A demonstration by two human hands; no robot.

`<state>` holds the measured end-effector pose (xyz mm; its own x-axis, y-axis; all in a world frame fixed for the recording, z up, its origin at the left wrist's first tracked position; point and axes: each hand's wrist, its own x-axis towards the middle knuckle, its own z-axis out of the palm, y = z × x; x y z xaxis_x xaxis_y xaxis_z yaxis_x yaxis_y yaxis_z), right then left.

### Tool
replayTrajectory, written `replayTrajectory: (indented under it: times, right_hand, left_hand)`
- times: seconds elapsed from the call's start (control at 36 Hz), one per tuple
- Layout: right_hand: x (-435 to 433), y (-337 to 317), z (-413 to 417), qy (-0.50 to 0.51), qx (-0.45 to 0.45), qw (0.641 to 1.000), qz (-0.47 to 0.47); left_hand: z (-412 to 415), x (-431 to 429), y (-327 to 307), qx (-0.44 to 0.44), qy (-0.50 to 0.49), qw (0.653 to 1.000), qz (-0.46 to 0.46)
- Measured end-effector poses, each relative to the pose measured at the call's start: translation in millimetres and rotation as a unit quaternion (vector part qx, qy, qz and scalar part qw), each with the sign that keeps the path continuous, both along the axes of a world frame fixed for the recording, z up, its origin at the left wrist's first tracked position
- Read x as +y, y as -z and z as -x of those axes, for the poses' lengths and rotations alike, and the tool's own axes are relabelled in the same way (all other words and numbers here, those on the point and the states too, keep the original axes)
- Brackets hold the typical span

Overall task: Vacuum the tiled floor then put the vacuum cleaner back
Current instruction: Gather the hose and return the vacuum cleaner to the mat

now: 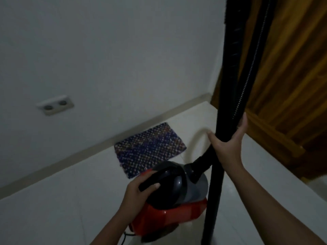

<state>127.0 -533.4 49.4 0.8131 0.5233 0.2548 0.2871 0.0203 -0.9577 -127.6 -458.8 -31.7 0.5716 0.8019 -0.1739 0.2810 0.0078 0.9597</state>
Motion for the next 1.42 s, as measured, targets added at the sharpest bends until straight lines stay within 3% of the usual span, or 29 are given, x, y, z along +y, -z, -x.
replayTrajectory:
  times: [0.25,0.64,1.0,1.31,1.42]
  right_hand:
    - [187,-3,-60,-0.083,-0.009,0.996,-0.038]
    - [434,74,-121,-0.177,-0.038,0.98,-0.084]
    - [508,198,-120,-0.208,-0.002,0.973,-0.098]
    - [513,311,-129,-0.265,0.004,0.961,-0.08]
    - [513,325,-124,-0.282,0.0,0.956,-0.078]
  left_hand:
    - [-58,166,-2,0.014,-0.079,0.995,-0.061]
    - [-122,336,56,-0.024,-0.194,0.977,-0.082]
    - [-114,406,193,0.024,-0.224,0.963,-0.145]
    - [-103,436,291,0.027,-0.266,0.946,-0.184]
    - [-94,433,317,0.031,-0.292,0.938,-0.183]
